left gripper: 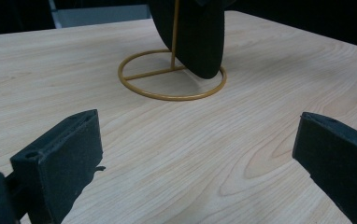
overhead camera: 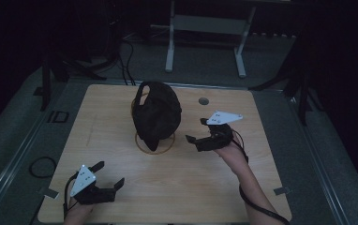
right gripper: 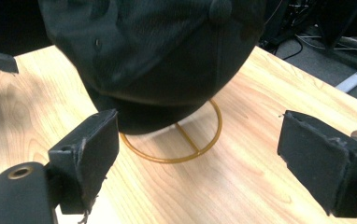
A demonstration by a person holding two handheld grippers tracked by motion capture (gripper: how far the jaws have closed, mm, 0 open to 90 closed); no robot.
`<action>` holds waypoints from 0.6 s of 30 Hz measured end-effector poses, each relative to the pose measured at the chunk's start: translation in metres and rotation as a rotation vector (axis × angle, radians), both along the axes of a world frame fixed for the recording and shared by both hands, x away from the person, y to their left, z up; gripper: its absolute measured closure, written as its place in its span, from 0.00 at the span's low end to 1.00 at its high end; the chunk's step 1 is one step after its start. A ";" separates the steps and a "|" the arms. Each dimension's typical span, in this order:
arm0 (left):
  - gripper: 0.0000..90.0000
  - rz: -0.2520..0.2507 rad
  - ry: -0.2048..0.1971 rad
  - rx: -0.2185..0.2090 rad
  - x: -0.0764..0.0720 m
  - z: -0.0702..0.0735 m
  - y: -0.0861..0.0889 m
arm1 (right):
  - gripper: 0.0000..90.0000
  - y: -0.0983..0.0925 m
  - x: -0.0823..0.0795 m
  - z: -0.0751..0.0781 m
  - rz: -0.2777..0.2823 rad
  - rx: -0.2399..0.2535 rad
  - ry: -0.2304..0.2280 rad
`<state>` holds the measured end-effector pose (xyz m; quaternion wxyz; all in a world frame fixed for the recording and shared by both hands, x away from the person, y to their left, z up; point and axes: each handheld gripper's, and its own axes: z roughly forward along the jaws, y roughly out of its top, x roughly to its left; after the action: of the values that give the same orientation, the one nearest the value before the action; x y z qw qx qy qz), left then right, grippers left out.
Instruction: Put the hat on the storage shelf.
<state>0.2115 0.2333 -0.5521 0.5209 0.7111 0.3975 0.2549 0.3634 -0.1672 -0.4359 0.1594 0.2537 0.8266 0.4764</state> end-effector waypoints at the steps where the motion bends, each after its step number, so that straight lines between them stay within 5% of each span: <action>1: 0.02 0.001 0.001 0.000 0.000 0.000 0.000 | 0.14 -0.001 -0.002 -0.003 0.000 0.000 0.002; 18: 0.02 -0.006 0.004 0.003 0.000 0.000 -0.001 | 0.14 -0.021 -0.021 -0.055 0.022 0.008 0.053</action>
<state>0.2117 0.2328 -0.5525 0.5199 0.7134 0.3962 0.2526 0.3420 -0.1882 -0.4906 0.1313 0.2579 0.8314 0.4744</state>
